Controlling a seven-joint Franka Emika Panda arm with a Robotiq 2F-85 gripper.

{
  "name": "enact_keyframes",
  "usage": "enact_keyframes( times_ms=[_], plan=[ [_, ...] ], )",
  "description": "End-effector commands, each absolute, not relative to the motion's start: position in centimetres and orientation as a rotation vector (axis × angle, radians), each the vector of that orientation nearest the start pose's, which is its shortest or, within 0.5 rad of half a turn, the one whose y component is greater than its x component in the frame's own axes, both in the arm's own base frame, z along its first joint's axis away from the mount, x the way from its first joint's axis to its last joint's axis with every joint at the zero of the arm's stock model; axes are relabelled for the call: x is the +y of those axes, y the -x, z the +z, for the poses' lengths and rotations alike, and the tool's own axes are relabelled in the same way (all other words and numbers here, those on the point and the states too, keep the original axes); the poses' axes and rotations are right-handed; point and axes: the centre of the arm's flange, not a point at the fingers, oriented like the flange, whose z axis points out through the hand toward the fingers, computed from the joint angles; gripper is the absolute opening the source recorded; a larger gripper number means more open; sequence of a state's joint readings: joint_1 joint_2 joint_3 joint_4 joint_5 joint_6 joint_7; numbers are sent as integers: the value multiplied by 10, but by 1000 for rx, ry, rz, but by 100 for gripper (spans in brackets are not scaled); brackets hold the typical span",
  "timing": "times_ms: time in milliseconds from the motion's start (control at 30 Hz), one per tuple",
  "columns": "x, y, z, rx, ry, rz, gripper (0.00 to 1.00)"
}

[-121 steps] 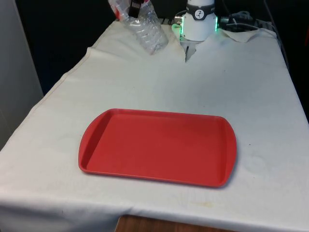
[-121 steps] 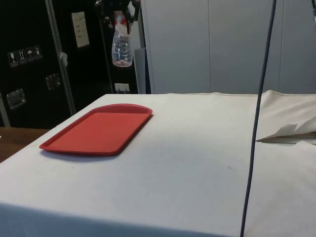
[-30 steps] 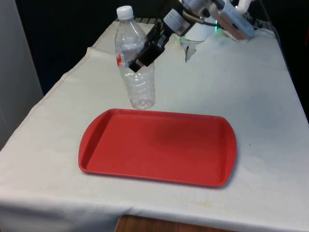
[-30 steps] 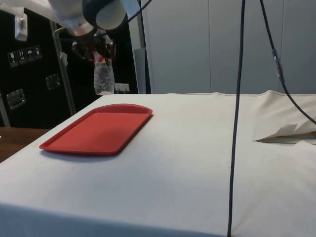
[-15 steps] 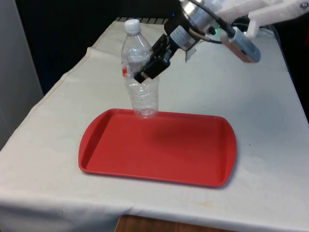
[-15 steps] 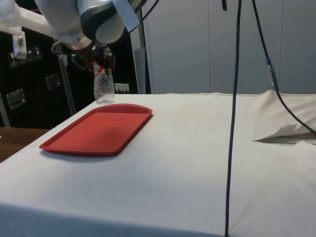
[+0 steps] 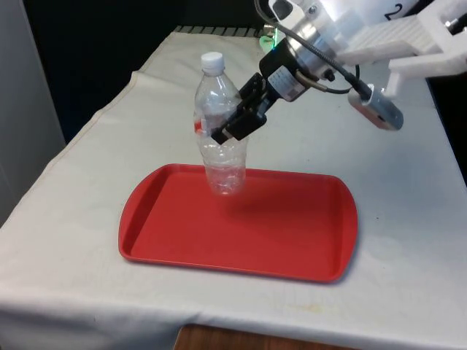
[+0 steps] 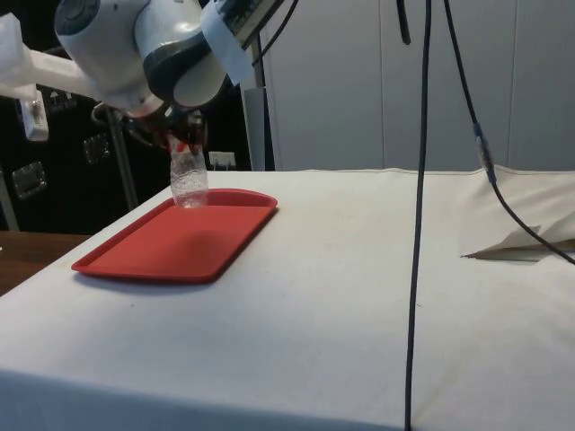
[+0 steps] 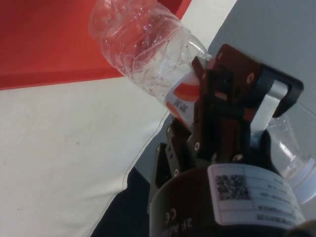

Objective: Place the bottle upright on the tray.

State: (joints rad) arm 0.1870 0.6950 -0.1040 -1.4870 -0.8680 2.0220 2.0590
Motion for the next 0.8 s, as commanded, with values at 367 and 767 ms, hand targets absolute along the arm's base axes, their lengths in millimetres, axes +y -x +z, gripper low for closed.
enact_keyframes(
  times_ms=[367,767],
  plan=[
    [42,-710,260,-1712,-1822,857,3],
    [51,-708,246,-1718,-1811,857,3]
  ],
)
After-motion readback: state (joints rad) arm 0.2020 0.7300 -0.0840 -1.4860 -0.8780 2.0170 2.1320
